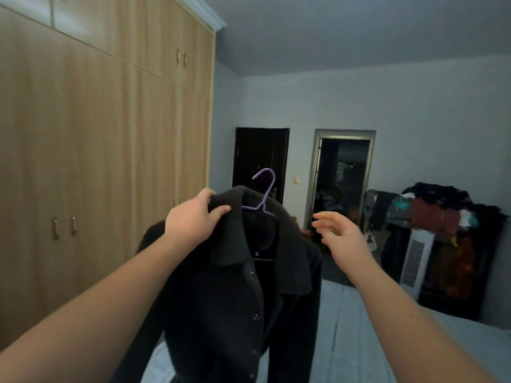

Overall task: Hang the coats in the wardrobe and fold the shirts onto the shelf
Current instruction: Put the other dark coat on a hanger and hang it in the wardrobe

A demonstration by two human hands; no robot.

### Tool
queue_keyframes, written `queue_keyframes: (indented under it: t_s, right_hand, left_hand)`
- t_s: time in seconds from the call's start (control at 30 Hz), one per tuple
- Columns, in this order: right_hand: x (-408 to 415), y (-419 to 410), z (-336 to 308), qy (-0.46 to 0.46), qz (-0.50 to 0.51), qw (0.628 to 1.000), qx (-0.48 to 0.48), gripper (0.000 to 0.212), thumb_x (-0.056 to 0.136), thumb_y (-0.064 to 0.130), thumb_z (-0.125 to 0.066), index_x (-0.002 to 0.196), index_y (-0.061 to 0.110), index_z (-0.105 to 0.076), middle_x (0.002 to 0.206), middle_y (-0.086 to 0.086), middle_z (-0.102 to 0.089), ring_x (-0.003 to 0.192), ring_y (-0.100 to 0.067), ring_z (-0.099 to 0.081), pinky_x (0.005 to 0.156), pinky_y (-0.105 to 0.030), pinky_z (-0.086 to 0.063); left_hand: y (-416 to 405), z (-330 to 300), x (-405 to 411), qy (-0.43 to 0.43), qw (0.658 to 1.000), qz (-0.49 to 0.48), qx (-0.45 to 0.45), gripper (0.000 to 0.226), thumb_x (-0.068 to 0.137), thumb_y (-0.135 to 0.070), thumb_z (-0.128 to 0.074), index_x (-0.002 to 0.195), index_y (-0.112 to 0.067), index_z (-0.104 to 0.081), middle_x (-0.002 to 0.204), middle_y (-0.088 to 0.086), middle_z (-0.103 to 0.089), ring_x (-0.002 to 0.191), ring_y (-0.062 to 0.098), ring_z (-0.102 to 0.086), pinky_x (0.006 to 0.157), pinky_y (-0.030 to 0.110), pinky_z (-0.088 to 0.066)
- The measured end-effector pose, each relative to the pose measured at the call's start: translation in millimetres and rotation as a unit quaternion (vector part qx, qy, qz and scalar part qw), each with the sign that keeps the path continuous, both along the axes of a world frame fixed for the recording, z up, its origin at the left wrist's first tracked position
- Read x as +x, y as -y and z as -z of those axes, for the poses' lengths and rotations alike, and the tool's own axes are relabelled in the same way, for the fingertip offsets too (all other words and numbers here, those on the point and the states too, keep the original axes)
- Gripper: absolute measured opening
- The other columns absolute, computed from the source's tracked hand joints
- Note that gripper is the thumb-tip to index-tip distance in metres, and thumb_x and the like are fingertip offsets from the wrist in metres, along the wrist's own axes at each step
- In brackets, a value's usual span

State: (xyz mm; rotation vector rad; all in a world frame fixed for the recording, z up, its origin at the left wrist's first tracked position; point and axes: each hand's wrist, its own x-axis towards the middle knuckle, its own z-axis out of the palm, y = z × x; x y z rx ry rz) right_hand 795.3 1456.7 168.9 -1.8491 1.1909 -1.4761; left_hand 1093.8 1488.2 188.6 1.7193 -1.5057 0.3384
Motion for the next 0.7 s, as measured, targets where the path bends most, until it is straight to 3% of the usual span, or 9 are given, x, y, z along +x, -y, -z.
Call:
queue_keyframes:
  t_s: [0.07,0.13,0.23,0.37,0.43,0.53,0.6,0.7]
  right_hand:
    - [5.0,3.4,-9.4,-0.121,-0.009,0.992,-0.036,0.048,0.095,0.009,-0.057,0.132,0.040,-0.053,0.126,0.020,-0.055,0.114,-0.002,-0.051,0.108,-0.035,-0.043]
    - [10.8,6.3,-15.5,-0.216,-0.043,0.975,-0.030,0.072,0.093,0.024,-0.064,0.149,0.049,-0.027,0.140,0.022,-0.039,0.127,-0.003,-0.039,0.113,-0.038,-0.036]
    - [14.4,15.3,-20.1,-0.257,-0.079,0.963,-0.020,0.091,0.088,0.037,-0.069,0.150,0.055,-0.005,0.155,0.015,-0.031,0.139,-0.012,-0.037,0.115,-0.046,-0.035]
    - [13.1,22.8,-26.5,-0.240,-0.094,0.966,-0.022,0.075,0.084,0.039,-0.074,0.143,0.048,-0.029,0.129,0.015,-0.056,0.125,-0.013,-0.054,0.105,-0.039,-0.047]
    - [15.2,22.9,-35.1,-0.220,-0.088,0.971,-0.040,0.063,0.084,0.038,-0.075,0.135,0.049,-0.039,0.120,0.016,-0.059,0.116,-0.012,-0.057,0.102,-0.042,-0.049]
    - [16.9,20.6,-65.1,-0.234,-0.037,0.966,-0.107,0.054,0.086,0.044,-0.070,0.132,0.047,-0.043,0.119,0.013,-0.062,0.107,-0.011,-0.058,0.096,-0.041,-0.052]
    - [19.0,19.1,-87.7,-0.261,-0.001,0.955,-0.143,0.052,0.087,0.050,-0.066,0.133,0.043,-0.043,0.119,0.010,-0.063,0.105,-0.016,-0.061,0.092,-0.043,-0.053]
    - [23.0,19.0,-106.9,-0.308,0.044,0.936,-0.166,0.048,0.090,0.056,-0.058,0.133,0.039,-0.043,0.117,0.007,-0.064,0.103,-0.020,-0.062,0.087,-0.045,-0.055]
  left_hand:
    - [2.0,-25.4,-2.0,-0.007,1.000,0.005,-0.009,0.043,0.090,-0.062,-0.052,0.116,-0.028,-0.050,0.111,-0.006,-0.065,0.101,0.024,-0.064,0.074,0.034,-0.045]
    - [2.9,-43.7,-2.0,-0.014,1.000,0.018,-0.017,0.039,0.089,-0.061,-0.053,0.113,-0.030,-0.049,0.102,-0.009,-0.062,0.093,0.022,-0.062,0.071,0.034,-0.044]
    - [3.9,-57.2,1.2,-0.029,0.998,0.047,-0.037,0.027,0.091,-0.056,-0.054,0.104,-0.033,-0.049,0.083,-0.009,-0.062,0.080,0.018,-0.061,0.069,0.036,-0.046]
    - [2.9,-64.3,13.2,-0.029,0.992,0.108,-0.056,0.012,0.094,-0.048,-0.054,0.094,-0.036,-0.056,0.081,-0.004,-0.069,0.078,0.016,-0.065,0.077,0.038,-0.053]
    - [-2.7,-71.5,18.0,0.000,0.986,0.155,-0.057,0.012,0.099,-0.038,-0.050,0.096,-0.035,-0.061,0.089,-0.005,-0.071,0.086,0.014,-0.066,0.079,0.031,-0.050]
    - [-17.4,-88.9,21.9,0.015,0.976,0.212,-0.045,0.024,0.103,-0.036,-0.042,0.107,-0.030,-0.065,0.102,-0.005,-0.070,0.099,0.012,-0.063,0.083,0.018,-0.046]
    - [-23.6,-96.3,28.1,0.044,0.975,0.218,-0.014,0.032,0.097,-0.050,-0.043,0.119,-0.029,-0.054,0.110,-0.004,-0.066,0.103,0.016,-0.062,0.092,0.030,-0.047]
    - [-33.2,-89.7,33.4,0.103,0.973,0.199,0.058,0.075,0.077,-0.067,-0.063,0.132,-0.030,-0.029,0.122,-0.003,-0.056,0.106,0.017,-0.060,0.093,0.035,-0.046]
